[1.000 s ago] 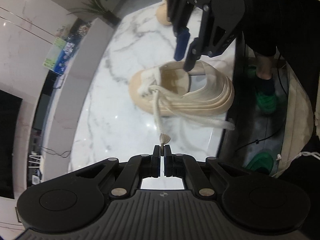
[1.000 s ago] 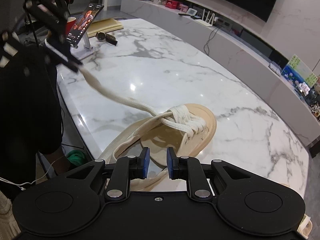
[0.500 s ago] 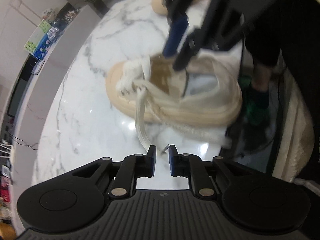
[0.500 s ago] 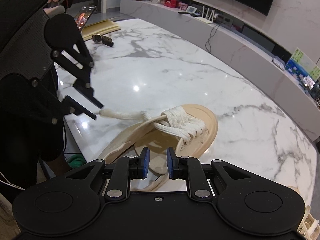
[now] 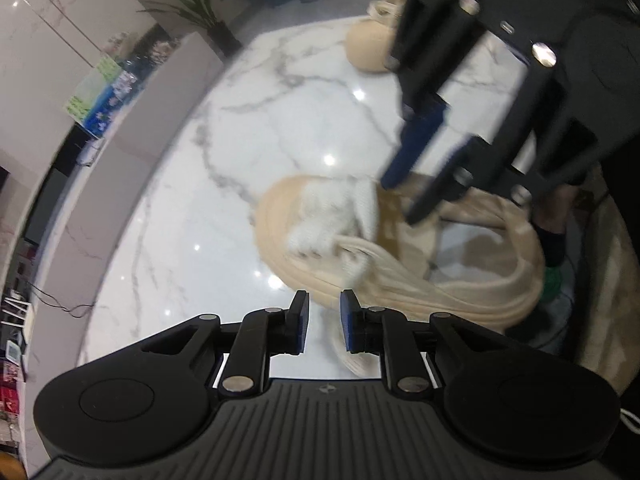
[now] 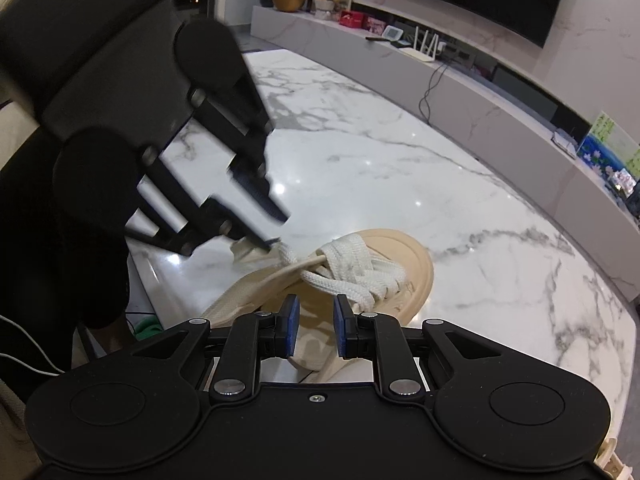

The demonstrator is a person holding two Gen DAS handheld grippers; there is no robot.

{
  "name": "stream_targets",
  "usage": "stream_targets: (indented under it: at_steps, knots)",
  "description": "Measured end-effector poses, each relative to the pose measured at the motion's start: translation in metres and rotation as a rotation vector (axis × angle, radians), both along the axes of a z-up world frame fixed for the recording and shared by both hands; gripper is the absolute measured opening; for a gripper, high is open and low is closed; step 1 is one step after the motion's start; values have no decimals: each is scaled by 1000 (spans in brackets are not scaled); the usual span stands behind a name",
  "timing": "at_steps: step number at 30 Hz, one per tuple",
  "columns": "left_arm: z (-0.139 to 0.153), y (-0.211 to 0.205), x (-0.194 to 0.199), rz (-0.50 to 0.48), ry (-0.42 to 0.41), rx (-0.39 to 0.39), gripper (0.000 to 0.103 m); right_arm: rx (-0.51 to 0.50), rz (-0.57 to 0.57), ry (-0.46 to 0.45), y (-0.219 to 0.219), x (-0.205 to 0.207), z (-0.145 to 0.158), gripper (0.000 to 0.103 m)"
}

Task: Lace up shoes with both hands

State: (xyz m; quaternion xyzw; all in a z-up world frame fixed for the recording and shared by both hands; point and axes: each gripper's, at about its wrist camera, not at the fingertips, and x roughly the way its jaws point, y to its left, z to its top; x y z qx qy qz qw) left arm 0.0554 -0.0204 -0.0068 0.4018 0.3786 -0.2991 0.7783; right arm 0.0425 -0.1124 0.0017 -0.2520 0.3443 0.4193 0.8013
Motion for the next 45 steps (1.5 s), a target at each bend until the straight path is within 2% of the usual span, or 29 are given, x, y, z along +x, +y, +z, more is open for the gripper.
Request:
stream_targets:
  at_steps: [5, 10, 20, 29, 32, 36, 39, 40, 41, 42, 45]
  knots:
    - [1, -4, 14, 6, -3, -17, 16, 5, 3, -13, 1, 1, 0, 16]
    - [0, -11, 16, -31, 38, -45, 16, 12, 7, -18, -1, 1, 2, 16]
    - [-11, -13, 16, -17, 90, -39, 16, 14, 6, -33, -1, 3, 0, 17]
    - [-18, -15, 11, 15, 132, -50, 16, 28, -8, -16, -4, 3, -1, 17]
    - [-27, -13, 13, 40, 141, -21, 16, 32, -5, -18, -4, 2, 0, 17]
    - [-29, -8, 13, 62, 152, -30, 16, 35, -6, -17, -5, 1, 1, 17]
    - [-29, -6, 11, 83, 130, -14, 16, 32, -8, -16, -5, 1, 0, 17]
    - [-29, -5, 10, 89, 119, -6, 12, 33, -8, -16, -5, 0, 0, 17]
    - [-29, -5, 10, 94, 108, -2, 3, 33, -6, -16, -4, 0, 0, 17]
    - [-29, -5, 10, 98, 96, 3, 1, 32, -5, -16, -4, 0, 0, 17]
    - [-22, -2, 12, 120, 55, -3, 1, 25, 1, -20, -2, 1, -1, 17]
